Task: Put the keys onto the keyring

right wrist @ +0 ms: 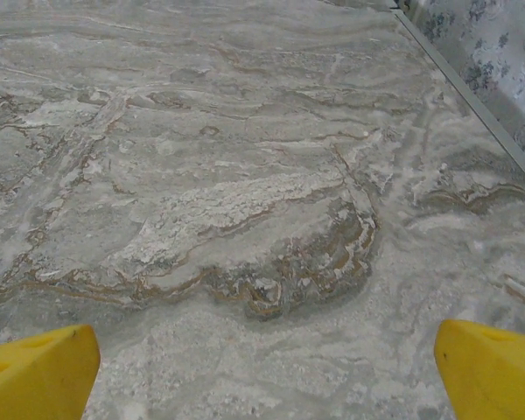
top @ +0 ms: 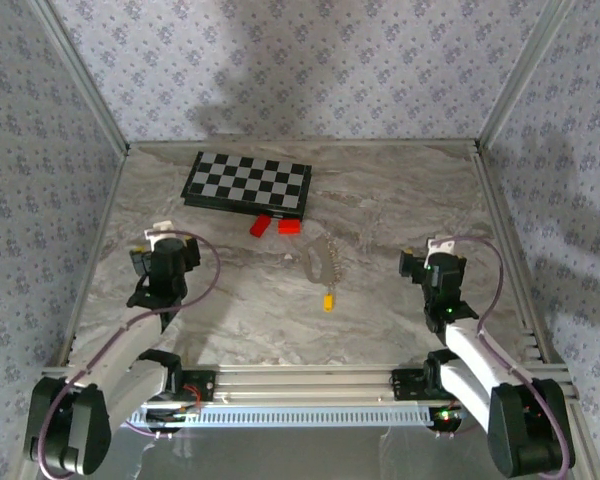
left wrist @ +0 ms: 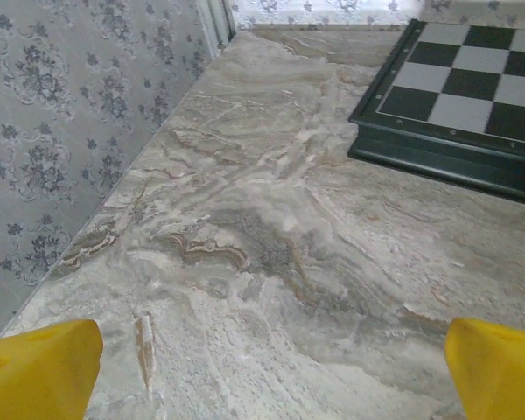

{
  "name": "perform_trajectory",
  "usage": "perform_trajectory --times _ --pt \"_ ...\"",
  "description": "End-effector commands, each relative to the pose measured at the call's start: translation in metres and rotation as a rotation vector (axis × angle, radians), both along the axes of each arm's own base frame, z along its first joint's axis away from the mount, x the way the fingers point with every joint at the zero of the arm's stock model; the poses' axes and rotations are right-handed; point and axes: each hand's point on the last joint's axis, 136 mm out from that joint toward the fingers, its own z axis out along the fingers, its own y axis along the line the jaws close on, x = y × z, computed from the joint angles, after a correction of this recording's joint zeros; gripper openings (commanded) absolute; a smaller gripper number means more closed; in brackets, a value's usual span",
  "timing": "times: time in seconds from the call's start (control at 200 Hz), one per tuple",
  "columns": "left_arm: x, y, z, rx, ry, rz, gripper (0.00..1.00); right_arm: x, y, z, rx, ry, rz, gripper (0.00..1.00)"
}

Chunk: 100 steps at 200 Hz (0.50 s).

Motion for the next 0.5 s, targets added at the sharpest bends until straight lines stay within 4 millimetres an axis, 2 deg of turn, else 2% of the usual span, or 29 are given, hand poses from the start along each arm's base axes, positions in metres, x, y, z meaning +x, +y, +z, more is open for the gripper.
perform_trajectory --times 0.0,0.135,0.25,0.495 --pt "0.007 0.005 -0.005 -0.007 -0.041 0.013 1.0 0.014 0.002 0.014 -0.018 -0.063 0.024 1.0" --pt "0.01 0.012 -0.019 0.013 -0.037 0.025 1.0 0.024 0.004 0.014 -0.029 -0.068 0.036 1.0" --pt "0.018 0.008 -0.019 0.011 -0.052 -0.013 1.0 0.032 0.005 0.015 -0.036 -0.079 0.048 1.0" --pt "0.036 0.017 -0.023 -0.002 -0.039 0.018 1.0 0.052 0.008 0.012 -0.028 -0.085 0.077 1.0"
